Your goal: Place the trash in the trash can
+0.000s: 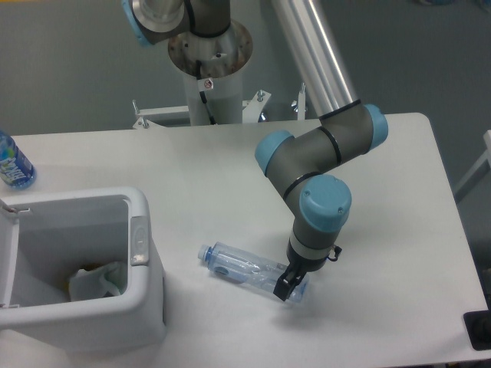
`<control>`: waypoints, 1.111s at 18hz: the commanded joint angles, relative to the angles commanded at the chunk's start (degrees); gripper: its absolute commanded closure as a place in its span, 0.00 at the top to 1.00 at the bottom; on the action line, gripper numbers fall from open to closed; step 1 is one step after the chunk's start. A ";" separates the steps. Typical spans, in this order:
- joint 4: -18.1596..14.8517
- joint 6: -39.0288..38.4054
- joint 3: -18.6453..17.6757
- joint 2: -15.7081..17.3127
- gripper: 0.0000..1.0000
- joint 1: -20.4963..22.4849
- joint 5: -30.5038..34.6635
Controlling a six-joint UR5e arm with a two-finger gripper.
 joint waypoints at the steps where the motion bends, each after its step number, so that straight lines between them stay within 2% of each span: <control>1: 0.00 -0.17 0.44 -0.44 1.00 0.00 0.00; 3: 0.00 -1.05 1.23 -1.50 1.00 -0.17 0.26; 7: 0.00 -1.14 0.53 -1.85 0.99 -0.44 0.26; 13: -0.09 -1.23 0.53 -1.76 0.82 -1.32 0.35; 15: -0.09 -1.23 0.53 -1.76 0.81 -1.41 0.44; 16: -0.09 -1.23 0.53 -1.76 0.74 -1.41 0.44; 20: -0.09 -1.23 0.36 -1.59 0.61 -1.41 0.44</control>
